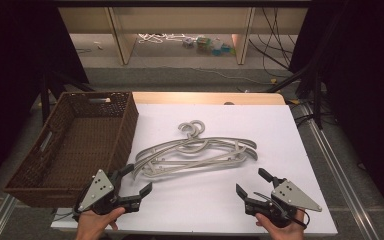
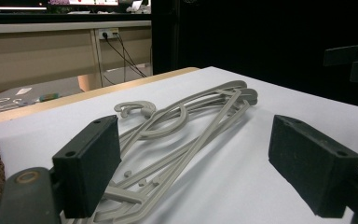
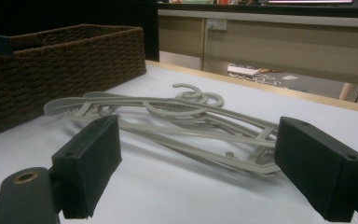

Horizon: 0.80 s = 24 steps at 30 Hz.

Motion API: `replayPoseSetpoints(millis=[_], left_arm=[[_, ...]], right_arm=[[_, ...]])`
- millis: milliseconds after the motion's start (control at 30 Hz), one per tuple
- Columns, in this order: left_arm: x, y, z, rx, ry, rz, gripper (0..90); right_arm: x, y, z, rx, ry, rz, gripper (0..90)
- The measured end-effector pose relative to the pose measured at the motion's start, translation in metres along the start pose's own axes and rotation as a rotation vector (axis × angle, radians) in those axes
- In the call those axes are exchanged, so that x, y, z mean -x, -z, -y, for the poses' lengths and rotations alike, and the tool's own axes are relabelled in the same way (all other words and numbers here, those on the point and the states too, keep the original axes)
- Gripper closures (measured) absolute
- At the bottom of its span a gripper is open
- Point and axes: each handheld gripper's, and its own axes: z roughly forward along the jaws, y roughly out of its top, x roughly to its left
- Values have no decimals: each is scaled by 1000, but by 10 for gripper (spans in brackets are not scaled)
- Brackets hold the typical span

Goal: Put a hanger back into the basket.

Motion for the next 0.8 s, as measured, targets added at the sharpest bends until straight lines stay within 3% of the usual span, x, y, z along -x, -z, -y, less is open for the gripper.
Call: replayPoseSetpoints(millis=[467,567,600,633,800], left_arm=[[2,-5,-2,-28,26,43,156],[7,-10,-6,-39,59,59,157],[7,-13,-7,-41,36,69,157],[10,-18,-10,-78,-1,68,159],[10,-30,-19,-127,-7,67,166]], right_arm=[[1,-1,1,4,-3,11,157],[1,-2,1,5,-5,2,157],[1,-2,1,5,-5,2,157],[1,-2,1,6,-6,1,157],[2,-1,1,-3,-5,-3,157]])
